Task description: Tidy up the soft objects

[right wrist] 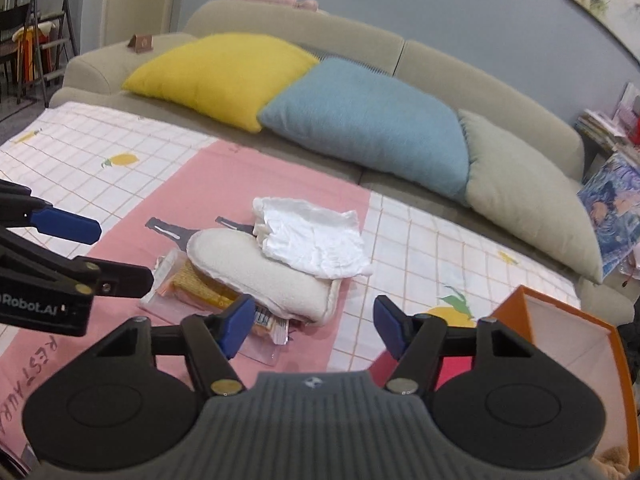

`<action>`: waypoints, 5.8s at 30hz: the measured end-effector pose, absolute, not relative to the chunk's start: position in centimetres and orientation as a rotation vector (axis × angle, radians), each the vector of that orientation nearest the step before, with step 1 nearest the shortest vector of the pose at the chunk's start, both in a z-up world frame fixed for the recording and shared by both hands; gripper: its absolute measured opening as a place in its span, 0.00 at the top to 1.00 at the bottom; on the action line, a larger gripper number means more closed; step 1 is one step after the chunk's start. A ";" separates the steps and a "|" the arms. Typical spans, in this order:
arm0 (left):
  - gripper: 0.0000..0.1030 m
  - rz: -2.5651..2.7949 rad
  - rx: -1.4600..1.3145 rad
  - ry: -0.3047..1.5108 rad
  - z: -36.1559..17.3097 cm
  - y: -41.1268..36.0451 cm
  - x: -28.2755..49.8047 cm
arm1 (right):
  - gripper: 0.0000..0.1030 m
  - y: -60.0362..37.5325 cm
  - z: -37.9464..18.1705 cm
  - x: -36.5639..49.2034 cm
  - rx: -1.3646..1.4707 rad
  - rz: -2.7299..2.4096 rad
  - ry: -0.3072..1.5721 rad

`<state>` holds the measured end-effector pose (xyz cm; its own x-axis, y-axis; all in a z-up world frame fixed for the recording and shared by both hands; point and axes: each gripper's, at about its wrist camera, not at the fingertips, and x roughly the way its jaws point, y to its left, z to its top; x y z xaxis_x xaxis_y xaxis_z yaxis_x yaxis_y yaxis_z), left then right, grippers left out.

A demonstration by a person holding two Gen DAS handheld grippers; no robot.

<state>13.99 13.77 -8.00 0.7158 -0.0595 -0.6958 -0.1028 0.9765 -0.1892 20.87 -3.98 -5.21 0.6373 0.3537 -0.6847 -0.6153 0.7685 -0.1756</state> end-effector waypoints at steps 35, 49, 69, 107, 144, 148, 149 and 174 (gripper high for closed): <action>0.38 0.088 -0.882 0.947 -15.5 21.7 23.6 | 0.37 2.4 -11.7 33.0 -0.143 0.471 1.007; 0.92 0.133 -0.704 0.855 -12.3 18.4 23.1 | 0.98 1.9 -9.8 31.2 -0.227 0.526 0.893; 0.96 0.074 -0.594 0.670 -3.2 15.5 11.2 | 0.98 -6.0 -0.2 17.8 -0.199 0.652 0.657; 0.92 0.093 -0.359 0.936 -9.9 11.8 8.4 | 0.24 -4.3 -10.6 13.8 -1.110 1.078 0.683; 0.95 -0.041 -0.423 0.757 -0.6 10.2 3.5 | 0.89 -12.1 7.4 13.0 -0.342 0.972 0.844; 0.95 -0.060 -0.455 0.798 -1.1 10.1 3.0 | 0.89 -13.0 9.0 11.8 -0.288 1.040 0.877; 0.95 -0.064 -0.455 0.813 -1.3 10.0 2.9 | 0.89 -13.1 8.8 11.6 -0.298 1.038 0.881; 0.95 0.041 -0.497 0.969 -7.7 10.8 3.8 | 0.64 -7.4 -9.8 14.8 -0.263 0.821 1.119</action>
<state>3.83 10.76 -7.72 0.5747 -0.1846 -0.7973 -0.2510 0.8875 -0.3864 14.85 -7.35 -9.80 0.1865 0.4495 -0.8736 -0.6984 0.6860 0.2039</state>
